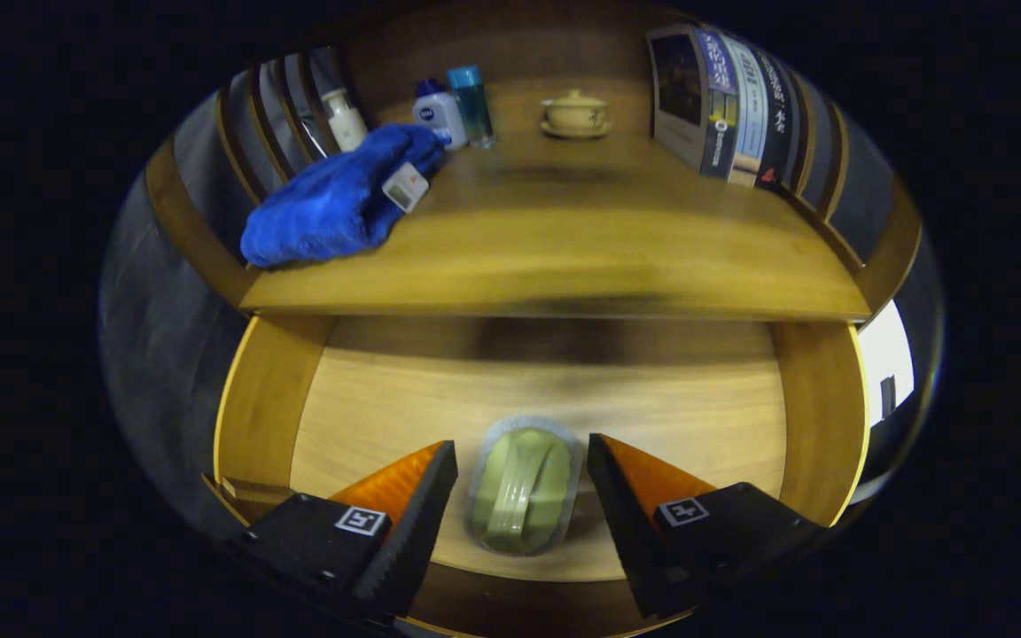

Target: Pull open the drawer, take out the items inside it, and place them on the countertop above the cabinet.

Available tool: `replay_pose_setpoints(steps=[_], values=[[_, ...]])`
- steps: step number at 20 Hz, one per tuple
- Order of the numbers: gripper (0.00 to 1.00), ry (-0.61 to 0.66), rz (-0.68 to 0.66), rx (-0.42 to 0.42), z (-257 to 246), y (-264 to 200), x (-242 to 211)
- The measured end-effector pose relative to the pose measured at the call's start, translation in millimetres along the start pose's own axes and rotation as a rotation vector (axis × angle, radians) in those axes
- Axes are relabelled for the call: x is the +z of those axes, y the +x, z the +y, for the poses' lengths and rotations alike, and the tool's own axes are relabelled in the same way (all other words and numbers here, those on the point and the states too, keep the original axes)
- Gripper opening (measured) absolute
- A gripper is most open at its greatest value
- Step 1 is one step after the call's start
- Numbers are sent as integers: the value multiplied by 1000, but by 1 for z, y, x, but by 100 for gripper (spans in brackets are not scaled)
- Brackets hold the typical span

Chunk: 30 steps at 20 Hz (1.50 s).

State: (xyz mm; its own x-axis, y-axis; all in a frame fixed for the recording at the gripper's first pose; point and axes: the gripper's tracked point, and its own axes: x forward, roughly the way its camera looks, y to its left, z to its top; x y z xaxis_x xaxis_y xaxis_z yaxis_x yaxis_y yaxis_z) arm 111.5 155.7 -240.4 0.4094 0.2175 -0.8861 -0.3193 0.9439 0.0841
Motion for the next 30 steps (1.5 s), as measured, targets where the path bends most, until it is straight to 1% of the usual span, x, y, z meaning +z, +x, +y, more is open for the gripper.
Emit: replay_pose_setpoints(steps=[3, 5, 7, 8, 9, 10, 12, 16, 18, 20, 26, 30], values=[[72, -4, 77, 28, 8, 9, -13], [55, 34, 125, 41, 14, 12, -24], [36, 52, 125, 41, 18, 12, -25], [27, 41, 118, 39, 18, 10, -25], [27, 43, 113, 24, 18, 5, -24], [21, 49, 111, 30, 23, 1, -23], [21, 66, 101, 39, 28, -17, -19], [21, 46, 34, 8, 26, -55, 2], [21, 38, 21, 8, 29, -71, 12], [21, 16, -2, -10, 27, -85, 26], [21, -12, -56, -22, 36, -118, 67], [21, -19, -100, -56, 32, -133, 107]])
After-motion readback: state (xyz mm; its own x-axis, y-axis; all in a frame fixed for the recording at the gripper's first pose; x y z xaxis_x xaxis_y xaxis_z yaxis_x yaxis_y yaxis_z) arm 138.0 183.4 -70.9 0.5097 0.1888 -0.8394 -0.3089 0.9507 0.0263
